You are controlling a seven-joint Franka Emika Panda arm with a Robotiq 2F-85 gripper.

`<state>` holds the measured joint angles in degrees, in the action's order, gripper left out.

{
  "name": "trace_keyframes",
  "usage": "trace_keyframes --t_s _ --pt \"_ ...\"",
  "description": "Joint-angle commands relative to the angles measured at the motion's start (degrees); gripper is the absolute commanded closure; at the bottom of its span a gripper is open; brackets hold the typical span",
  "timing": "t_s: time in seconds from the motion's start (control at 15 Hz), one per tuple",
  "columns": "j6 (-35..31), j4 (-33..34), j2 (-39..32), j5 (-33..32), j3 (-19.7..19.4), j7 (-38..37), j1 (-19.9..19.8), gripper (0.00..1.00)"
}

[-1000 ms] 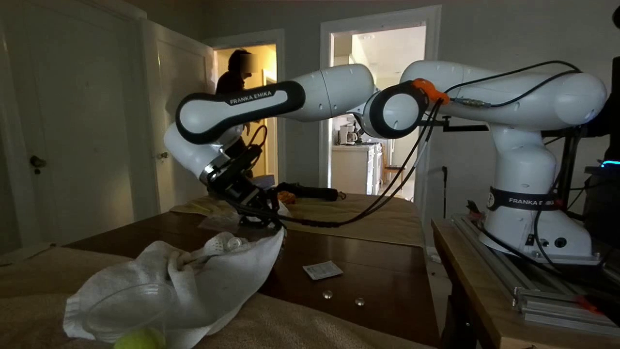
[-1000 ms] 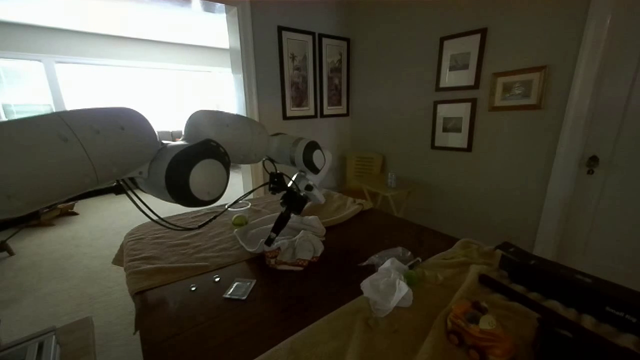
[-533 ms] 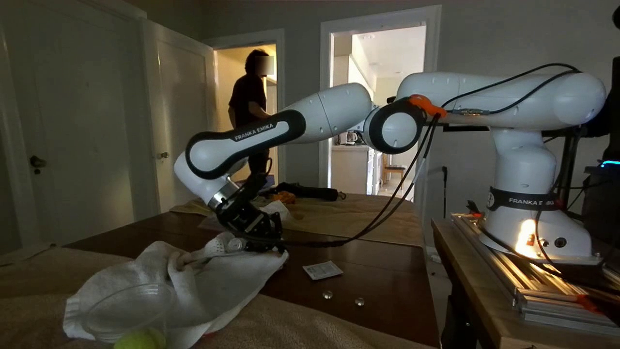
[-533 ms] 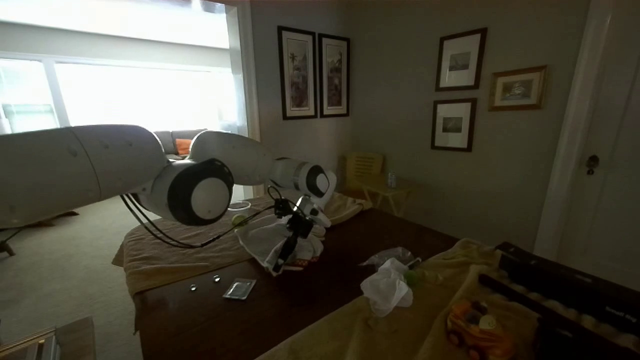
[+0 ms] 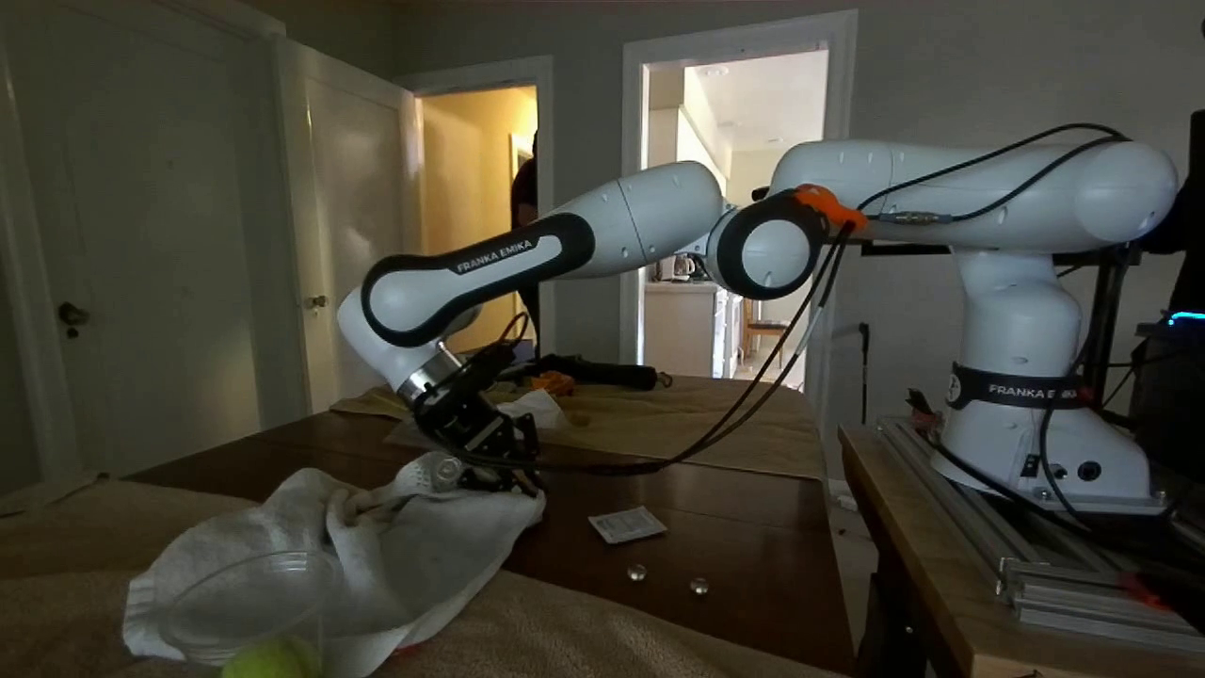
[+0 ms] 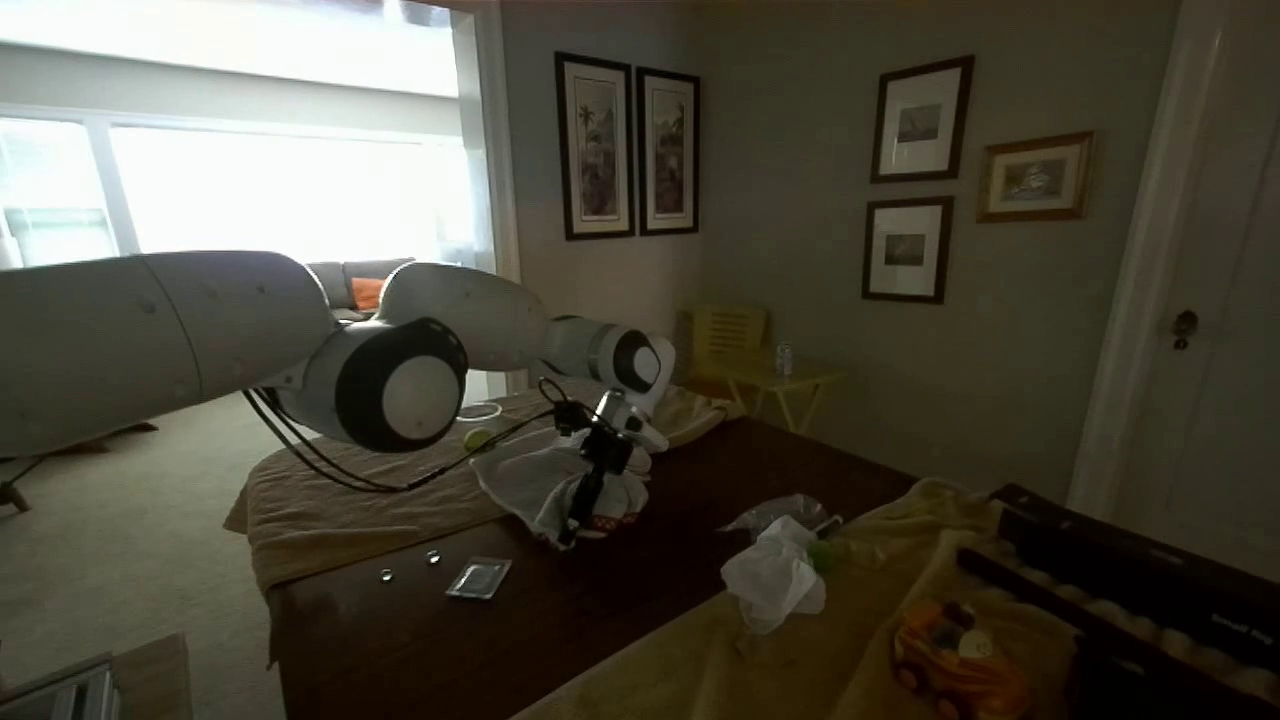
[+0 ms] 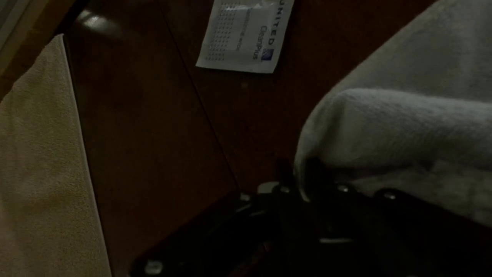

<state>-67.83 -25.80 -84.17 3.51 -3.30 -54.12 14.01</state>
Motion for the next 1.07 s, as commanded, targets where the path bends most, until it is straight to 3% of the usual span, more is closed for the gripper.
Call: trace_keyframes --t_s 0.0,0.47,0.67,1.0 --pt "-3.8 0.1 3.3 -1.4 0.2 -0.9 0.4 0.51" --pt "-9.2 1.7 11.1 -6.3 -2.1 -0.3 4.0 0.02" --pt "-10.9 2.5 13.1 -7.2 -1.7 2.1 5.4 0.0" --pt "-14.9 2.6 12.4 -8.7 -1.2 13.1 7.9 0.0"
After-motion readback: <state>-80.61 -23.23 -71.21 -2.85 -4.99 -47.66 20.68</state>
